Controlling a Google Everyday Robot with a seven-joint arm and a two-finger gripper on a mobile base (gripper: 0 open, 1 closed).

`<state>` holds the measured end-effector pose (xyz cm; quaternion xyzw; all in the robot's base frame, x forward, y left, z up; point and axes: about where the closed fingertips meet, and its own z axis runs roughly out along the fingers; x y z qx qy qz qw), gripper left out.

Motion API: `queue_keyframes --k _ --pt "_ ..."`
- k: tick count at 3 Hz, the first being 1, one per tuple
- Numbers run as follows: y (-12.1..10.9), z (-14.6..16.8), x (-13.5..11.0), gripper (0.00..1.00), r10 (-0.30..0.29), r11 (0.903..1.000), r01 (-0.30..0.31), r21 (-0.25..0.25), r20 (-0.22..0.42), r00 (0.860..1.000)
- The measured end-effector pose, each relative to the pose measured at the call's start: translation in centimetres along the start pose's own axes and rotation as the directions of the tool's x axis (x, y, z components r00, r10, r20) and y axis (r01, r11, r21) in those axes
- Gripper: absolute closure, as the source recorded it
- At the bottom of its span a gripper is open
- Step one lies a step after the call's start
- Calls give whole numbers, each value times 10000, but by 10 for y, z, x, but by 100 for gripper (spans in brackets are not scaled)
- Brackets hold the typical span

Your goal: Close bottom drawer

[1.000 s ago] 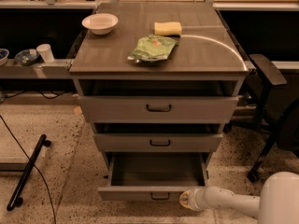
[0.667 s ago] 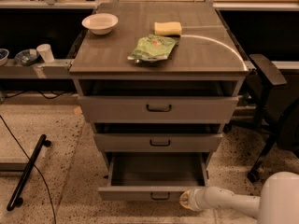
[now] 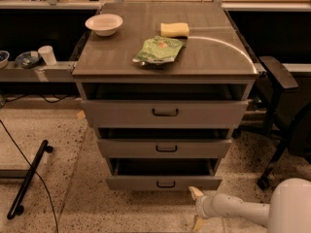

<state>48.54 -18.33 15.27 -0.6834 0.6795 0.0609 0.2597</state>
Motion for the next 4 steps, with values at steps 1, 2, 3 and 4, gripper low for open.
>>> queue_keyframes --k 1,2,3,4 --pt "0 0 0 0 -1 10000 1 -3 0 10000" --pt "2 11 2 27 -119 9978 126 -654 104 9999" --pt "-10 21 9 49 -162 9951 180 -973 191 9997" --pt "-40 30 15 81 180 9969 -150 -767 389 9991"
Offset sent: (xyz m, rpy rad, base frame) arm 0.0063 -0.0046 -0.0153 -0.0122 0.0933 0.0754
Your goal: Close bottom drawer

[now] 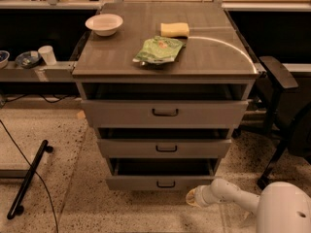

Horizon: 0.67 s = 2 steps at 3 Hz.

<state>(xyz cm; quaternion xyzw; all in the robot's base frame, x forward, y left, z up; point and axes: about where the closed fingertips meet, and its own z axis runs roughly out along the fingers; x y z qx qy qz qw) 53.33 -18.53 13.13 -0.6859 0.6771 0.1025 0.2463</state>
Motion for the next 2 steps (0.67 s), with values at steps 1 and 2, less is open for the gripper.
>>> queue_keyframes --k 1,2 --pt "-20 7 0 100 288 9986 -293 434 113 9995" --pt "-37 16 4 0 688 9928 -703 974 187 9975"
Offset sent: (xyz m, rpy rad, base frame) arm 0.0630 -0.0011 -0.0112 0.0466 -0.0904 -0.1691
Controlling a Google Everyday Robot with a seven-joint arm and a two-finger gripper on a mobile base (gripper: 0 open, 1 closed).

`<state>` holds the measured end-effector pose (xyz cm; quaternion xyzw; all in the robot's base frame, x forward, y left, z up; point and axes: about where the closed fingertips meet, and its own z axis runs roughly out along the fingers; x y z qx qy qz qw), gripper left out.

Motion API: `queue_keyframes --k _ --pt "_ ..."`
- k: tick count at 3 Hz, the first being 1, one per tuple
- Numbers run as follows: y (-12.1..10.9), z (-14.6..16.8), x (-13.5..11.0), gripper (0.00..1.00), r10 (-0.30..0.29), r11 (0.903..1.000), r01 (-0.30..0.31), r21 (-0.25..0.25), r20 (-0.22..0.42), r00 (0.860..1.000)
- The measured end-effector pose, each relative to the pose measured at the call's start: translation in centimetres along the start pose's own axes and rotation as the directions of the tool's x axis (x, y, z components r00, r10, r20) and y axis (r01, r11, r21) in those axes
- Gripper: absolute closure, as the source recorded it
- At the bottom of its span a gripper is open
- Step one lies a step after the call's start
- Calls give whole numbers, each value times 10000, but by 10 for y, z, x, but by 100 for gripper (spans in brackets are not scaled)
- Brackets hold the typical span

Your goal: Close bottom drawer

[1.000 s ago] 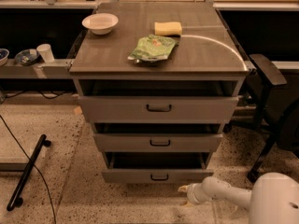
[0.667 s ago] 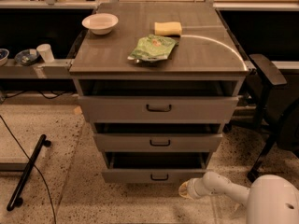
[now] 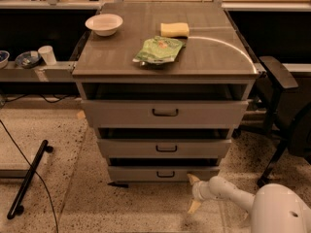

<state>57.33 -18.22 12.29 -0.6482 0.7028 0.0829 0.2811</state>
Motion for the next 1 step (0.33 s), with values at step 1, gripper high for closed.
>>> queue_keyframes --k 1 --pt "0 0 0 0 0 10000 0 0 0 10000"
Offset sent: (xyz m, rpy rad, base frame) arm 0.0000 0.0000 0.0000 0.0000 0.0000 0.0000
